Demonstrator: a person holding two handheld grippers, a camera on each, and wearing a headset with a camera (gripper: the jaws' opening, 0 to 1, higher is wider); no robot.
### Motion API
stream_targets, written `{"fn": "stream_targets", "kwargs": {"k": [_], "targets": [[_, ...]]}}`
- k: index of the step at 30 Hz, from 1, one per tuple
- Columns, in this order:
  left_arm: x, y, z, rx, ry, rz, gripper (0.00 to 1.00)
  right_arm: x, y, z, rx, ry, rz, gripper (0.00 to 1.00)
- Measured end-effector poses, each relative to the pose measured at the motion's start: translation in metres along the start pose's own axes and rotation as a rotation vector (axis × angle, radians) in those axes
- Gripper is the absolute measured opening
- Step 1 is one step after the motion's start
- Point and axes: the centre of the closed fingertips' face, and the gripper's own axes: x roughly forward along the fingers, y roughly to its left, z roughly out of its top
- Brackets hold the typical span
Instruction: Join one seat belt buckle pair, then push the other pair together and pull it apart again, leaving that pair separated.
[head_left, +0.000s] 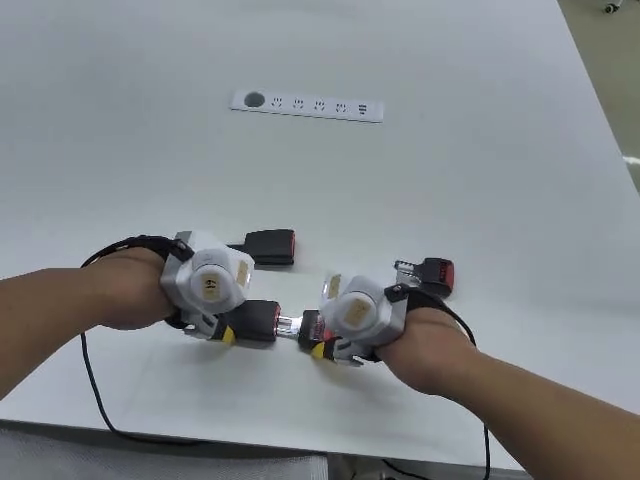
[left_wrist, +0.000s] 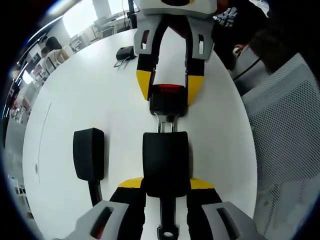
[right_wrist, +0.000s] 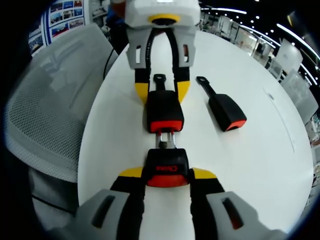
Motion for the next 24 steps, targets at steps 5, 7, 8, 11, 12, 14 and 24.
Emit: {"fn": "stream_targets", "kwargs": {"k": [5,7,8,11,12,14,24], "targets": [[0.0004,-0.0001,0.0002,0.006,-0.004,-0.006,0.32,0.0024,-0.0008,0.0024,-0.001,-0.005,0.014,0.35],[0.0006,0.0,0.0006,0.01,-0.008,-0.005,0.32,0.0028,-0.0011,0.0012,0.003,-0.009,0.022,0.35],[0.0006,-0.0001,0.0007,0.011,-0.009,-0.006,0.32,0.0026,-0.0011,0.001,0.003,-0.012,0.025,0.34],[0.0009,-0.0003,0.0013,0.014,-0.008,-0.007,0.32,0.0034,-0.0012,0.0014,0.0,-0.014,0.03,0.34],[0.0011,-0.0004,0.0015,0.012,-0.002,-0.006,0.31,0.0034,-0.001,0.0019,0.002,-0.013,0.031,0.34],[0.0015,-0.0007,0.0019,0.023,0.009,-0.009,0.31,0.0041,-0.0011,0.0024,-0.001,-0.014,0.032,0.34],[0.002,-0.0011,0.0014,0.025,0.035,-0.024,0.31,0.0087,-0.002,0.0076,0.003,-0.011,0.027,0.33]]}}
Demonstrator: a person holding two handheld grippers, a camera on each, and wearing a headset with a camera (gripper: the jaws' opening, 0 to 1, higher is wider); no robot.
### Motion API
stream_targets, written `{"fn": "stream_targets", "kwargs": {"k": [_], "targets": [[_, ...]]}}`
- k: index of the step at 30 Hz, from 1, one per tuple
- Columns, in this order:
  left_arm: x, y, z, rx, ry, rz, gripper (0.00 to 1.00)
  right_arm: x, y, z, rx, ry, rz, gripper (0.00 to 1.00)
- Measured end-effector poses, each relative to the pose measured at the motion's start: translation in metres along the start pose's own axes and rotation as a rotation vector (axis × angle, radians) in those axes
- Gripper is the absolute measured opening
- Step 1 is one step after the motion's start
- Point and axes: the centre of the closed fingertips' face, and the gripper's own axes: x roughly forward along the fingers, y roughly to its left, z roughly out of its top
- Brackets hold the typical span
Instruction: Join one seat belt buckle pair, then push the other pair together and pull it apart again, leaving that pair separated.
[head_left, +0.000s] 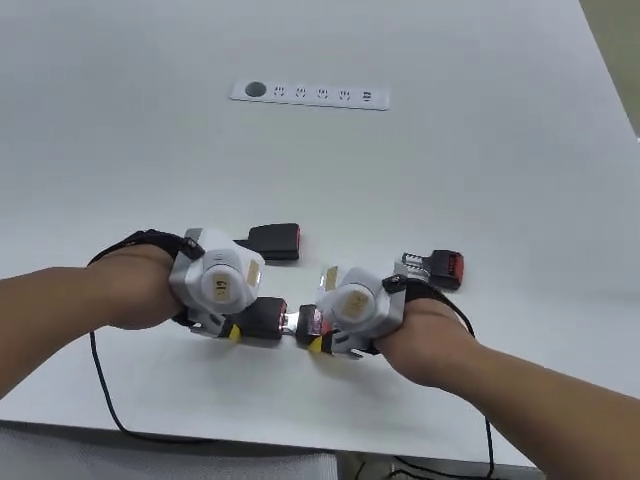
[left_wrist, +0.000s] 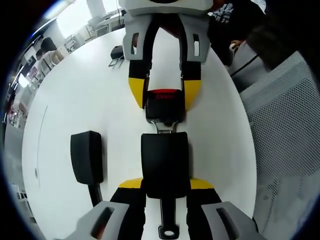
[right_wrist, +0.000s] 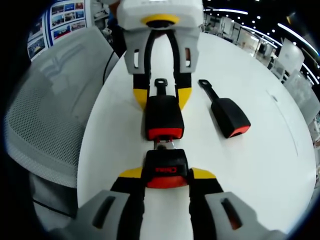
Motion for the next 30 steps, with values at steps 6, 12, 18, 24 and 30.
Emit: {"fn": "stream_targets", "kwargs": {"k": [6,12,18,24,30], "targets": [[-0.0002,0.0001,-0.0004,0.0,-0.009,-0.005,0.31,0.0006,0.0,0.0007,0.016,-0.002,-0.008,0.33],[-0.0002,-0.0003,-0.001,-0.004,-0.002,0.001,0.31,0.0003,0.0005,0.0017,0.012,0.008,-0.021,0.33],[-0.0001,-0.0003,-0.0007,-0.008,-0.006,0.0,0.31,0.0003,0.0004,0.0025,0.012,-0.001,-0.011,0.32],[0.0,-0.0003,-0.0004,-0.006,-0.002,0.001,0.31,-0.0008,0.0006,0.0031,0.011,-0.017,-0.017,0.32],[-0.0003,0.0002,-0.0005,-0.011,-0.011,0.001,0.31,-0.0002,0.0004,0.0038,0.008,-0.022,-0.019,0.32]]}}
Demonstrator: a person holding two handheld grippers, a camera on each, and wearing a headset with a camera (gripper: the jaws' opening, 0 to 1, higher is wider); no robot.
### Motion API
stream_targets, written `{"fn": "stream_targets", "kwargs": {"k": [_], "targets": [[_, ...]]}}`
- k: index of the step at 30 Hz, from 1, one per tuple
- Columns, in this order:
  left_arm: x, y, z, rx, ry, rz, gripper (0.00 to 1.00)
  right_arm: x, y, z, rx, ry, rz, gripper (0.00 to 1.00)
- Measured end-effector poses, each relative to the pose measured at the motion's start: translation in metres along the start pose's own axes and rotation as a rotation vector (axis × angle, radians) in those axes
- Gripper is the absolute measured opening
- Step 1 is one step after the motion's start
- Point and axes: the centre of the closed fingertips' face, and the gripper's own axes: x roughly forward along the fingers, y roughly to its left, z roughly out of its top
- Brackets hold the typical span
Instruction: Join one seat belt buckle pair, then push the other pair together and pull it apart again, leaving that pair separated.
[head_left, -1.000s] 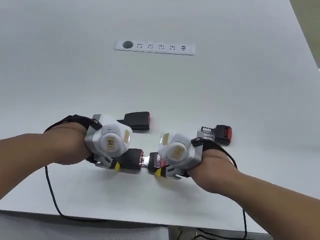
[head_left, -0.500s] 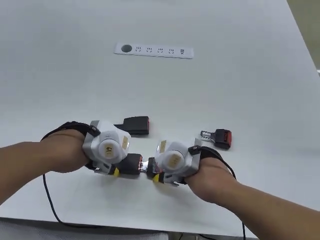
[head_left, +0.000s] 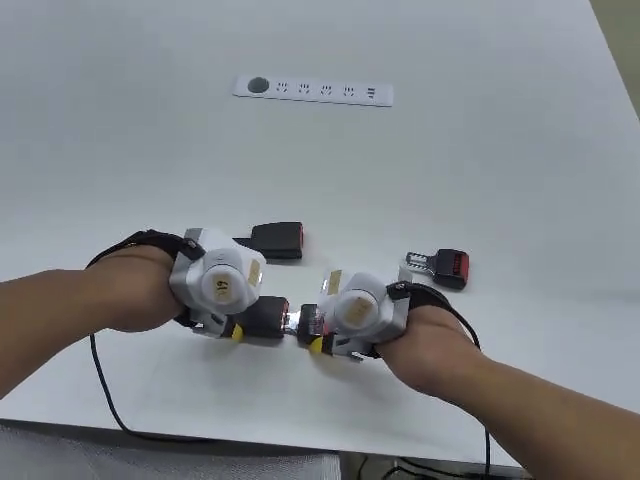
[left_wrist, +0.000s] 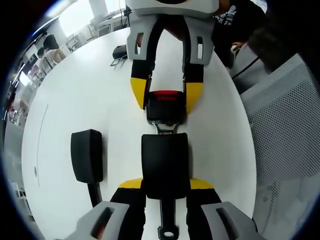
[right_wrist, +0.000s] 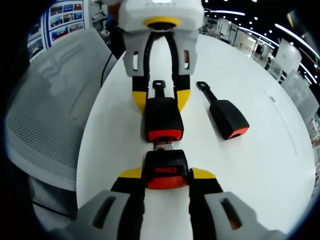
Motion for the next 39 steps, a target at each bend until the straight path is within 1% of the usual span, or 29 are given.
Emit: {"fn": "stream_targets", "kwargs": {"k": [1,3,4,6,11,13,14,15,22,24,26,27,28,29,30,34,39], "targets": [[0.0001,-0.0001,0.0002,-0.001,-0.001,0.0,0.31,0.0003,-0.0001,0.0024,0.002,-0.012,-0.002,0.32],[0.0003,-0.0001,0.0004,0.001,0.005,0.0,0.31,0.0045,0.0021,0.0075,-0.003,-0.009,-0.003,0.32],[0.0006,-0.0002,0.0008,0.001,0.012,0.002,0.31,0.0057,0.0012,0.0077,-0.007,-0.003,-0.005,0.32],[0.0002,-0.0001,0.0002,-0.002,0.018,0.004,0.31,0.006,-0.0002,0.0082,-0.002,-0.01,-0.003,0.32],[-0.0001,-0.0001,-0.0001,0.001,0.006,0.003,0.31,0.0053,0.0001,0.008,-0.002,-0.014,-0.004,0.32],[-0.0001,-0.0003,0.0002,0.006,0.005,0.002,0.3,0.0055,0.0005,0.009,0.001,-0.015,-0.005,0.32],[-0.0002,0.0002,-0.0002,0.01,0.008,0.003,0.31,0.0064,0.0012,0.0121,0.008,-0.024,-0.003,0.32],[-0.0008,-0.0015,0.0009,0.009,0.003,0.003,0.31,0.0062,0.0001,0.0092,0.007,-0.01,-0.007,0.32],[-0.0013,-0.0017,0.0,0.013,0.001,0.004,0.31,0.0073,-0.0014,0.0086,0.009,-0.002,-0.011,0.32],[-0.0017,-0.0008,-0.0013,0.014,-0.018,0.004,0.31,0.0072,-0.0013,0.0084,0.006,0.001,-0.011,0.32],[-0.0017,0.0007,-0.0024,0.009,-0.024,-0.004,0.31,0.0068,-0.0007,0.0074,0.0,0.004,-0.009,0.32],[-0.0014,0.0004,-0.0028,-0.005,-0.019,-0.005,0.31,0.0059,0.0002,0.0071,-0.018,0.005,-0.003,0.32],[-0.0011,-0.0001,-0.0027,0.007,-0.002,-0.002,0.31,0.0049,0.0003,0.0061,-0.021,0.003,0.004,0.32],[-0.0006,0.0005,-0.0028,-0.003,0.0,-0.001,0.31,0.0039,-0.0021,0.0049,-0.017,-0.001,0.007,0.32],[-0.0009,0.0011,-0.0026,-0.014,-0.004,0.0,0.3,0.0025,-0.0036,0.0031,-0.014,-0.008,0.008,0.32],[-0.0015,0.0021,-0.0041,-0.022,-0.036,-0.003,0.3,0.0016,-0.0025,0.0033,-0.023,-0.013,0.012,0.32],[-0.0002,0.0026,-0.0022,-0.014,-0.033,-0.008,0.3,0.0037,-0.0034,0.0029,-0.02,-0.011,0.01,0.33]]}}
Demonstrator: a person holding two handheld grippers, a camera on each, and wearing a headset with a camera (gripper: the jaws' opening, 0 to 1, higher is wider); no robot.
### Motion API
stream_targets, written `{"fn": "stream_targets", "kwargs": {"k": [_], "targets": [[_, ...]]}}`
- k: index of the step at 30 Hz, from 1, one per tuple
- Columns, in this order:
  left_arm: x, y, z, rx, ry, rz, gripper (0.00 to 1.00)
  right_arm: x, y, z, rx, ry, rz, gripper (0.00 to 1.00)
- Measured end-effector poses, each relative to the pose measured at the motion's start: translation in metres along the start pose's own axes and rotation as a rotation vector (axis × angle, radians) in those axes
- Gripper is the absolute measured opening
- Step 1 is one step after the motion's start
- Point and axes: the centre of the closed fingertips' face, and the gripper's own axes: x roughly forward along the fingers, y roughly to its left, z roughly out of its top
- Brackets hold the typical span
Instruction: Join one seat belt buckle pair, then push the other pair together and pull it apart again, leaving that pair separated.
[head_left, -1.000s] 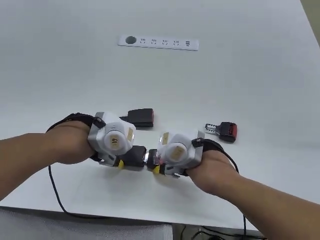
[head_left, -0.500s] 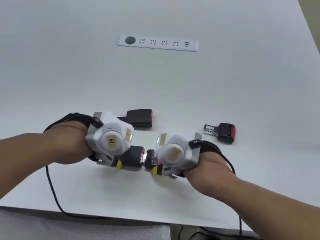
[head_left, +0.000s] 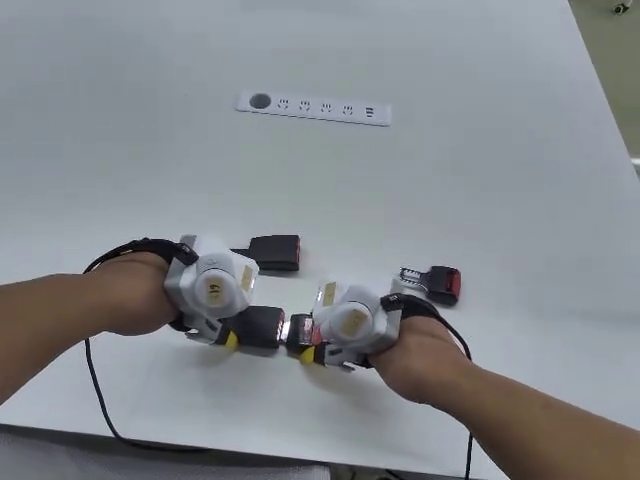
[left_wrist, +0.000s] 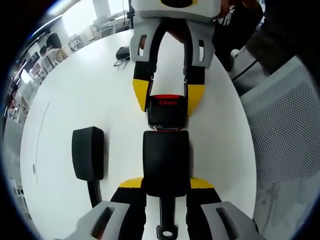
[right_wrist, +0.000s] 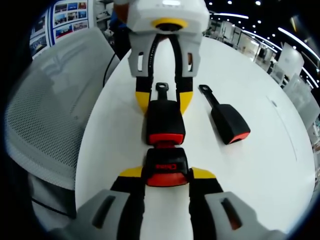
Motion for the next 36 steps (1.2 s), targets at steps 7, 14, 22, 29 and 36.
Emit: {"fn": "stream_targets", "kwargs": {"k": [7,14,22,29,36], "targets": [[0.0,0.0,0.0,0.004,-0.001,-0.001,0.3,-0.001,0.001,-0.001,0.006,-0.007,0.004,0.33],[0.0,0.001,0.0,0.005,0.01,-0.003,0.31,-0.001,0.001,0.001,0.002,-0.005,0.007,0.33],[0.0,0.0,0.001,-0.01,0.056,0.02,0.32,-0.001,0.001,0.002,-0.009,0.039,0.009,0.35],[-0.005,0.001,0.001,0.023,0.015,0.057,0.33,-0.002,0.001,0.007,0.007,0.034,-0.014,0.37],[-0.027,0.006,0.018,-0.031,-0.054,0.08,0.32,-0.021,-0.001,0.019,0.038,-0.028,-0.023,0.32]]}}
